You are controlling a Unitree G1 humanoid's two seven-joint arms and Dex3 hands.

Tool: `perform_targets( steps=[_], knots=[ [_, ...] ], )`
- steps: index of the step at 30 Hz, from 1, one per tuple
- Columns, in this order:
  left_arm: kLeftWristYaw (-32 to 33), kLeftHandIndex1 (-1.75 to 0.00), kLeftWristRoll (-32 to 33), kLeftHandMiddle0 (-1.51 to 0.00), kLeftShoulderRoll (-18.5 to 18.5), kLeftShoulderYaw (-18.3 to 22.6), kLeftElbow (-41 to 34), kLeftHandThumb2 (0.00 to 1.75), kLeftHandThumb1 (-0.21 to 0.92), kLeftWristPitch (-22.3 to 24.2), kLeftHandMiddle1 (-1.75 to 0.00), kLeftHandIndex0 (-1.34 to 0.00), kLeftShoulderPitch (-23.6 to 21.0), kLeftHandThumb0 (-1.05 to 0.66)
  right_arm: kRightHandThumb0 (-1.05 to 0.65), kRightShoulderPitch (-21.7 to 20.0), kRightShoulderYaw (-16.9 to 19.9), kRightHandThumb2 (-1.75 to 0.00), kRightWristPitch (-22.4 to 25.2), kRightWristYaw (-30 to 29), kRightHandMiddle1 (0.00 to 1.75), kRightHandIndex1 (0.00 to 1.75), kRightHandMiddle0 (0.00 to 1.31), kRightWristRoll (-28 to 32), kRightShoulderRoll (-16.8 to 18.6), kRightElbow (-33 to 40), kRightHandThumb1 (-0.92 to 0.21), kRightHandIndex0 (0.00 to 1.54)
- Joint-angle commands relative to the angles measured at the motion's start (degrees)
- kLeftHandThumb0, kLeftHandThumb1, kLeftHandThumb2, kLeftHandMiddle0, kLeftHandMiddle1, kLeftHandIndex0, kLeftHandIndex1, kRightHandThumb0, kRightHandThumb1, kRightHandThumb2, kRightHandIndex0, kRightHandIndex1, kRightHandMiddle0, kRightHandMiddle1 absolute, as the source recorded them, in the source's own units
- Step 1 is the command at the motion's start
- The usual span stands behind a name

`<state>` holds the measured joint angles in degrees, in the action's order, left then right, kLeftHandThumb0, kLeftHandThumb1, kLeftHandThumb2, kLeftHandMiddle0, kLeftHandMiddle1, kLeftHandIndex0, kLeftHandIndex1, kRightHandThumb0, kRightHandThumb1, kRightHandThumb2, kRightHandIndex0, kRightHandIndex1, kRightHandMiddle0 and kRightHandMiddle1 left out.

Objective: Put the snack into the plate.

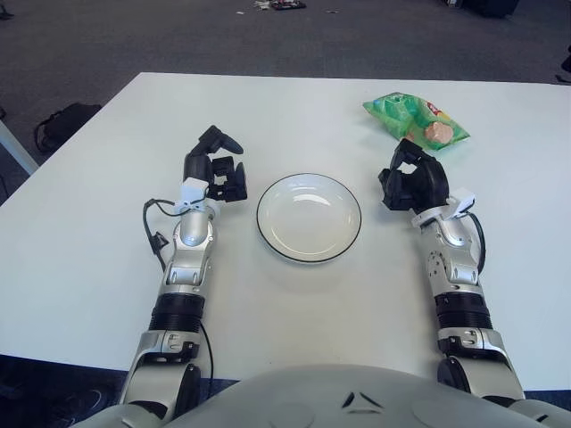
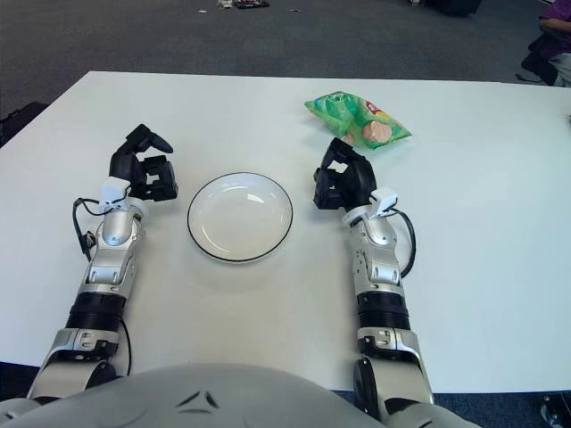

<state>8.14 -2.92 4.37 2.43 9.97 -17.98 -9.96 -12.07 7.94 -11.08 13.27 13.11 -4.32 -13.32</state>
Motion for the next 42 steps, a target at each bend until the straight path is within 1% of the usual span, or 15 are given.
perform_targets(
  steps=[1,14,30,32,34,38,42],
  knots=[
    [1.27,-1.75,-0.72,-1.37,-3.02,-0.73,5.51,1.46,0.2,0.59,-1.75,-0.71,9.39,-0.53,-0.56,5.53,0.37,-1.53,-0.83,0.18,1.75,1.75,0.76,0.82,2.21,-4.69,-0.14,1.34],
    [0.74,-1.75,-0.09,-1.36,-3.06,-0.65,6.55,1.44,0.21,0.13,-1.75,-0.7,8.78,-0.52,-0.56,4.53,0.84,-1.53,-1.55,0.55,1.75,1.75,0.76,0.68,2.43,-6.26,-0.14,1.35],
    [0.86,-1.75,-0.35,-1.36,-2.58,-0.42,7.75,1.44,0.22,0.81,-1.75,-0.7,7.67,-0.52,-0.56,3.5,1.14,-1.53,-4.24,-0.08,1.75,1.75,0.76,0.01,2.6,-8.48,-0.14,1.34],
    [0.99,-1.75,-0.42,-1.36,-2.55,-0.37,7.63,1.45,0.21,0.87,-1.75,-0.7,7.65,-0.52,-0.56,3.37,1.16,-1.54,-5.35,-0.54,1.75,1.75,0.77,-0.45,2.67,-8.82,-0.14,1.33],
    [1.1,-1.75,-0.47,-1.36,-2.51,-0.29,7.54,1.46,0.2,0.7,-1.75,-0.71,7.64,-0.53,-0.56,3.22,1.1,-1.53,-7.5,-1.87,1.75,1.75,0.77,-1.87,2.68,-9.31,-0.14,1.31],
    [1.1,-1.75,-0.47,-1.36,-2.44,-0.21,7.51,1.47,0.19,0.38,-1.75,-0.72,7.6,-0.53,-0.54,2.97,0.87,-1.49,-10.39,-4.24,1.75,1.75,0.73,-4.14,2.41,-9.73,-0.18,1.2],
    [1.37,-1.75,-0.71,-1.37,-2.41,-0.17,7.99,1.48,0.19,-0.19,-1.75,-0.72,7.22,-0.53,-0.51,1.78,0.63,-1.41,-14.91,-9.36,1.75,1.75,0.68,-9.96,0.98,-8.47,-0.24,1.09]
  ],
)
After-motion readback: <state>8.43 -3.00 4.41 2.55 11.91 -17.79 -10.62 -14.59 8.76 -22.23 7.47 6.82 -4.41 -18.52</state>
